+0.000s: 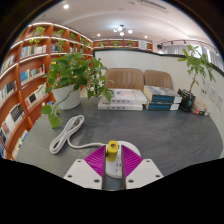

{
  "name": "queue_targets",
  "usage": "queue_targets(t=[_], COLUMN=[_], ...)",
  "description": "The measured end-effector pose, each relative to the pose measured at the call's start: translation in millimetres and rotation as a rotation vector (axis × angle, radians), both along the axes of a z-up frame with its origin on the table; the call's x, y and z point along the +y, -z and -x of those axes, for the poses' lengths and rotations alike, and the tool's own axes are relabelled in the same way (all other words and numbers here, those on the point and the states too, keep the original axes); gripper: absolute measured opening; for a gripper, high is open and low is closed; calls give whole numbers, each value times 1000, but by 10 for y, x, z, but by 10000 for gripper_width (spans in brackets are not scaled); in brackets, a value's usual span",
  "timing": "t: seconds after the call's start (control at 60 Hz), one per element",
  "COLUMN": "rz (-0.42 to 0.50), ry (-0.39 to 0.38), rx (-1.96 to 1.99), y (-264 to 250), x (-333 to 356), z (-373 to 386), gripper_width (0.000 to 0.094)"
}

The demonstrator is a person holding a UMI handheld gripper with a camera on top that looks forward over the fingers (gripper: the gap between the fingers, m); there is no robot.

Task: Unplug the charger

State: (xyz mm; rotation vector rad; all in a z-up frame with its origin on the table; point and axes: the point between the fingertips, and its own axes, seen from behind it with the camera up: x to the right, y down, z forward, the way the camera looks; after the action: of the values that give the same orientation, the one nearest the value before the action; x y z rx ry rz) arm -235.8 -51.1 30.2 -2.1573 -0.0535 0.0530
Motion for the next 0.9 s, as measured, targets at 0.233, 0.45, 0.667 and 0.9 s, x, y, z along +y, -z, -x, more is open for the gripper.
queue_targets(t=[0.233, 0.45, 0.667, 0.9], rz=[-15, -148, -336, -29], ry=[-34, 0, 27, 31], rx=[-25, 108, 13, 1], y=[39, -1235, -2505, -805], x=[21, 338, 484, 116], z=[83, -204, -1309, -2025], gripper_width=[61, 48, 47, 46])
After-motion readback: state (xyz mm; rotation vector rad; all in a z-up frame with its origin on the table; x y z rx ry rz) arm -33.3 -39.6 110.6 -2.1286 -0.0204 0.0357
